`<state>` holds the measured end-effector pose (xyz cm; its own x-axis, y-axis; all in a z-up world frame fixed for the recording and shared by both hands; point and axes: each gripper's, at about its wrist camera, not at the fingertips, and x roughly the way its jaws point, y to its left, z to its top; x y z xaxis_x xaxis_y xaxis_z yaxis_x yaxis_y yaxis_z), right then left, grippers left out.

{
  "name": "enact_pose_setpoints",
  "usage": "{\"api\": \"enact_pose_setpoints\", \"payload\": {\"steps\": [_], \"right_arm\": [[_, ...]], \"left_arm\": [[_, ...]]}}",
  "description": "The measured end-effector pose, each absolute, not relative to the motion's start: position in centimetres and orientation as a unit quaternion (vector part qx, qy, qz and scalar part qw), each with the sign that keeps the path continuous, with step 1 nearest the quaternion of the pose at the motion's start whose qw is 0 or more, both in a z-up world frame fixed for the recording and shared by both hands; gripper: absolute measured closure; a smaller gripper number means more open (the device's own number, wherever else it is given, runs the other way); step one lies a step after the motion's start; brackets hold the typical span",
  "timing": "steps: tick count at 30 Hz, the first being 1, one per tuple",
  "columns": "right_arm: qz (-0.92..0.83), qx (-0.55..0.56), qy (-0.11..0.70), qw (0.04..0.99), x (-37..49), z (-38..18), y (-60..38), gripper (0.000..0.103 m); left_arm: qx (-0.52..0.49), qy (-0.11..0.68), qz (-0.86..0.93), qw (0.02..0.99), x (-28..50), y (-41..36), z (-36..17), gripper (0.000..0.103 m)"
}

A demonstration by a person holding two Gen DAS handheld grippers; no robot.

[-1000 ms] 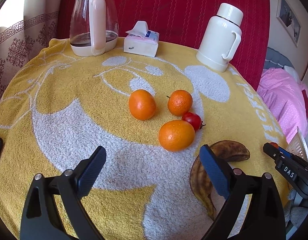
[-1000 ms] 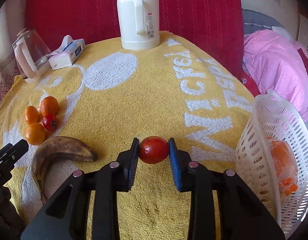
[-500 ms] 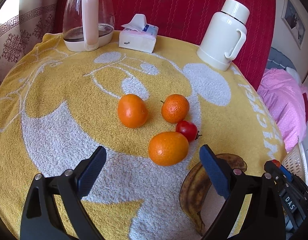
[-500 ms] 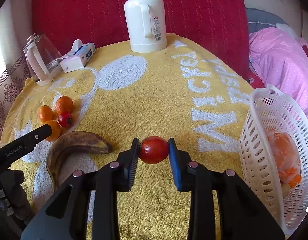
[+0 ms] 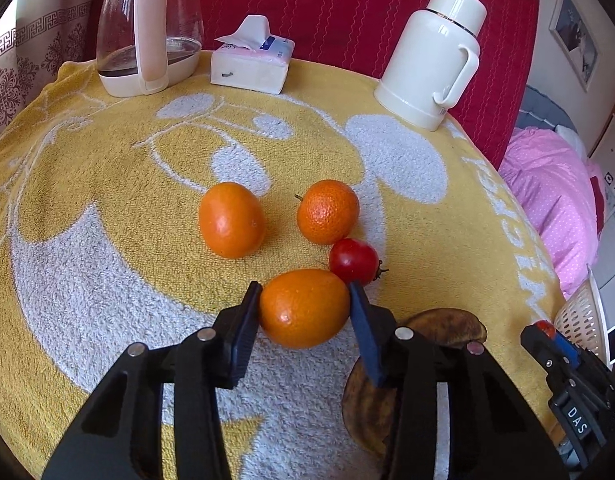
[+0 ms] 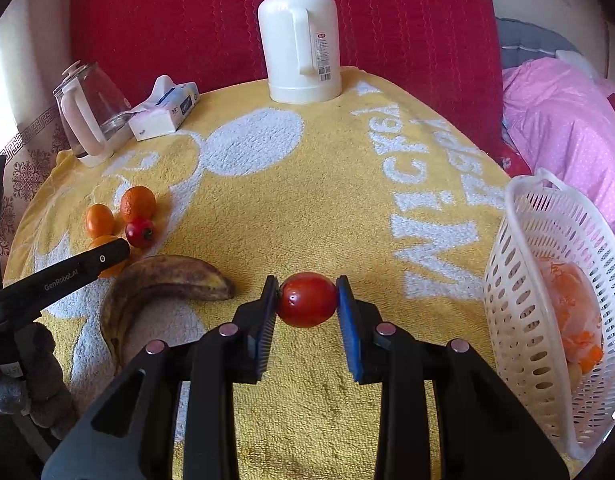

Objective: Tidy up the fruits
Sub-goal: 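Grasp the large orange with the left gripper while the right holds the tomato, then carry the tomato into the white basket and open the right gripper while the left holds the orange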

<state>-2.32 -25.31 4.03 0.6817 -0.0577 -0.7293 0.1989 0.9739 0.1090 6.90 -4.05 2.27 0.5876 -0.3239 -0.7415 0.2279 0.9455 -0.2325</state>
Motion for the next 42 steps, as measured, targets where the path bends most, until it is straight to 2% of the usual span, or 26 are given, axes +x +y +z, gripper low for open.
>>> {"api": "enact_pose_setpoints", "payload": {"steps": [20, 42], "right_arm": [[-0.079, 0.095, 0.365, 0.923, -4.1, 6.1, -25.2, 0.073], [-0.117, 0.112, 0.337, 0.927, -7.1, 8.3, -27.7, 0.073]], "left_arm": [[-0.062, 0.381, -0.116, 0.915, 5.2, -2.5, 4.3, 0.059], [0.014, 0.339, -0.126, 0.932, 2.3, -5.9, 5.0, 0.059]]}}
